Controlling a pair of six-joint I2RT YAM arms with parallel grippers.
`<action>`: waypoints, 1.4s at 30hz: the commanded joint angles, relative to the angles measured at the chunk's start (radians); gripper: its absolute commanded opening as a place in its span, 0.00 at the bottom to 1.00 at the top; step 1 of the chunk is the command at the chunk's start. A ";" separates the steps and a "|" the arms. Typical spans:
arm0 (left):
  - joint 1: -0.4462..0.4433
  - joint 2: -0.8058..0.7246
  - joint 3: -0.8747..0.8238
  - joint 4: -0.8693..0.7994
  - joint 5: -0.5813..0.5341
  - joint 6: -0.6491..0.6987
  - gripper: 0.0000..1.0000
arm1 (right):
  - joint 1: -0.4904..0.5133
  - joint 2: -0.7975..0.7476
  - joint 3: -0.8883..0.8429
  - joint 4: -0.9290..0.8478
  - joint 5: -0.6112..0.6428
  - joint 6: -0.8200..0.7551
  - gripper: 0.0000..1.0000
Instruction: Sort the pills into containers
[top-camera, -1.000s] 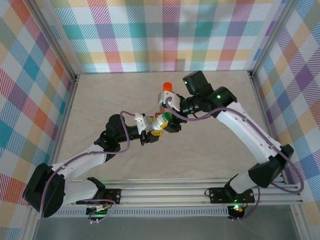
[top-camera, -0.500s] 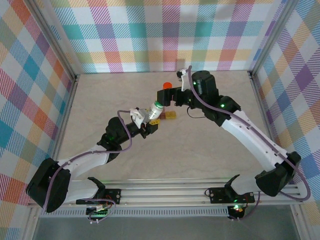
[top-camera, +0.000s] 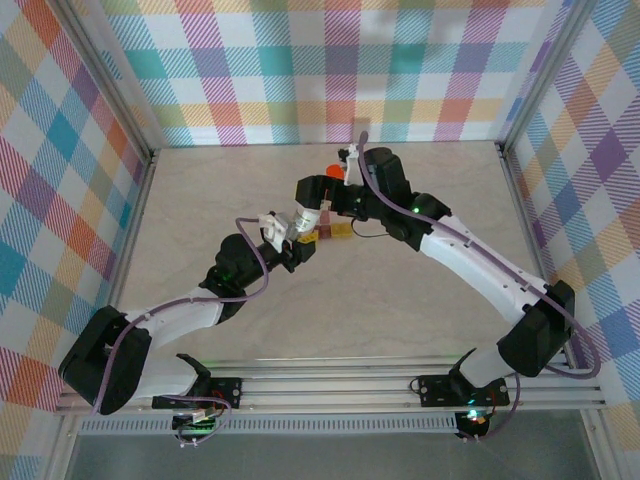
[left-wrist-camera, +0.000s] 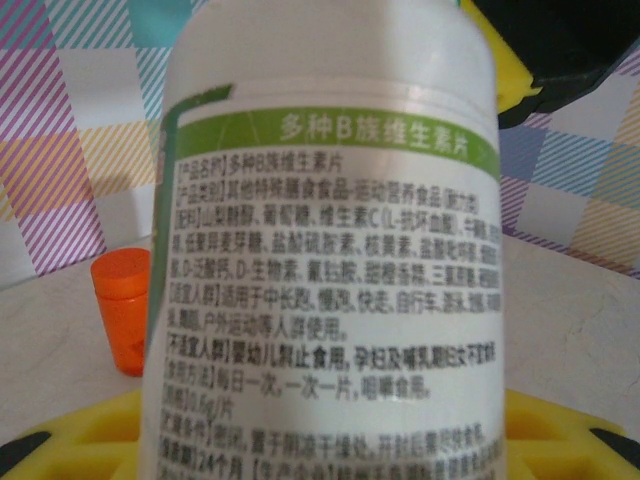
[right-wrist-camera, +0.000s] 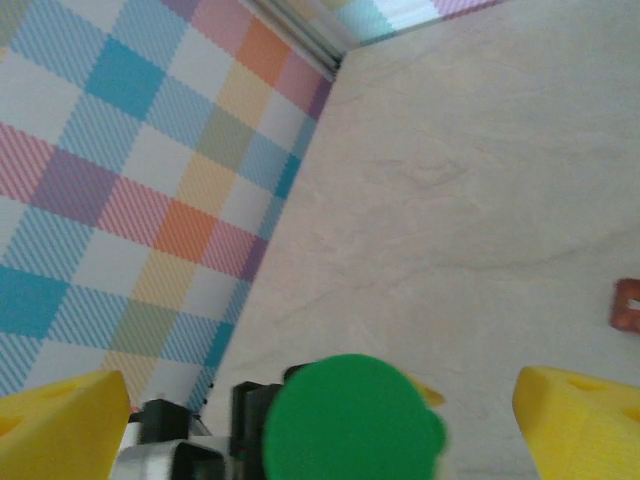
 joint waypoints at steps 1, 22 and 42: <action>-0.007 0.010 -0.005 0.077 -0.011 -0.021 0.00 | 0.021 0.013 0.023 0.081 -0.042 0.031 0.99; -0.035 0.050 0.003 0.030 0.005 -0.020 0.00 | 0.077 0.030 0.140 -0.004 0.057 -0.150 0.99; -0.046 0.066 0.050 -0.026 -0.076 -0.019 0.00 | 0.159 0.088 0.125 -0.088 -0.061 -0.110 0.99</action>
